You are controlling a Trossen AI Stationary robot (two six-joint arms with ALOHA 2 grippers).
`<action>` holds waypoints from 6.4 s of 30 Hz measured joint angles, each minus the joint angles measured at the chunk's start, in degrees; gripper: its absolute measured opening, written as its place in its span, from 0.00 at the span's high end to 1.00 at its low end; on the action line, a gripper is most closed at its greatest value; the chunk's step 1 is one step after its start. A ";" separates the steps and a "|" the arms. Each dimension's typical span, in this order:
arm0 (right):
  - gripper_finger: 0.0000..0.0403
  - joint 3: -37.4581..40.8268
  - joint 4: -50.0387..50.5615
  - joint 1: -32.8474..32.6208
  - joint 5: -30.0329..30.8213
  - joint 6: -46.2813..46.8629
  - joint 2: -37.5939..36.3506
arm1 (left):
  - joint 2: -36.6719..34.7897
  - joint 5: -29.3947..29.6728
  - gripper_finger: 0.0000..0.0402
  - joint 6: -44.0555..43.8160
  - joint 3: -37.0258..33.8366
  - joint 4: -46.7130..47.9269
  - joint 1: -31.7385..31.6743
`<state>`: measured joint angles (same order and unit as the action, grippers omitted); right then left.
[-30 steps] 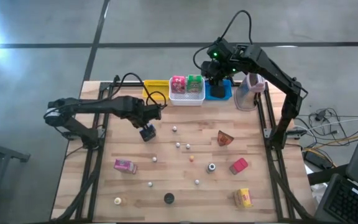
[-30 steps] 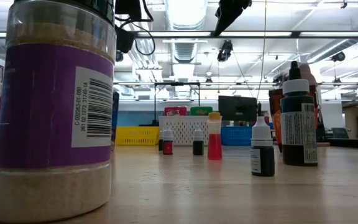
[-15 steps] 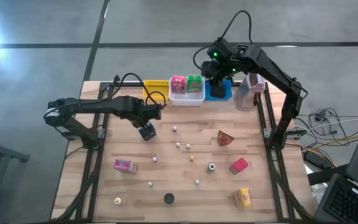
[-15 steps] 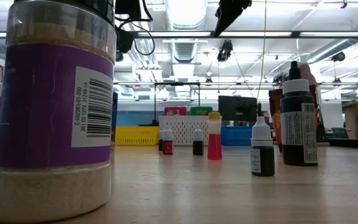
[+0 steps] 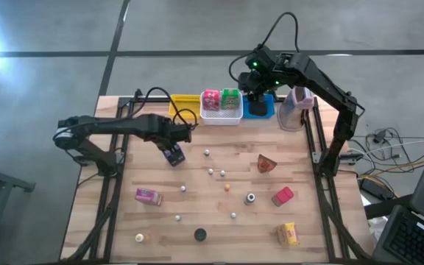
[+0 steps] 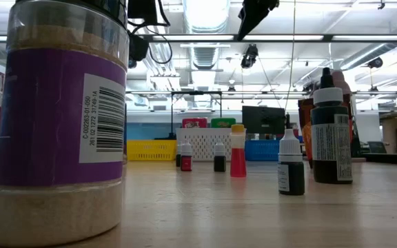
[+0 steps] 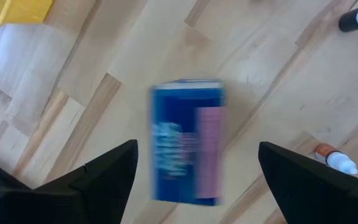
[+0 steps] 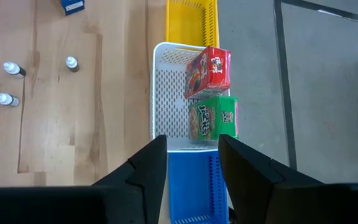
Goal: Pick & Place Kitchen Items
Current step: Put the blue cereal box into the white basket
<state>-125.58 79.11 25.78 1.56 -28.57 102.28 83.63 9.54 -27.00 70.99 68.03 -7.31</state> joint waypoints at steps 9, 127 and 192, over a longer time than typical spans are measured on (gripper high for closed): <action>0.72 0.02 -0.02 0.12 0.00 -0.12 0.00 | 3.29 0.00 0.16 0.15 -0.01 -0.24 0.00; 0.96 54.22 -63.49 -0.33 -27.12 10.38 -19.16 | 1.26 0.51 0.57 34.58 17.78 -10.74 -6.36; 0.47 42.25 -71.60 -8.31 -23.91 15.11 -3.96 | 3.59 -3.87 0.57 37.77 17.71 -16.17 -6.38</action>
<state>-83.33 7.51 17.47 -22.35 -13.45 98.32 87.22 5.67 10.76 88.70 51.86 -13.69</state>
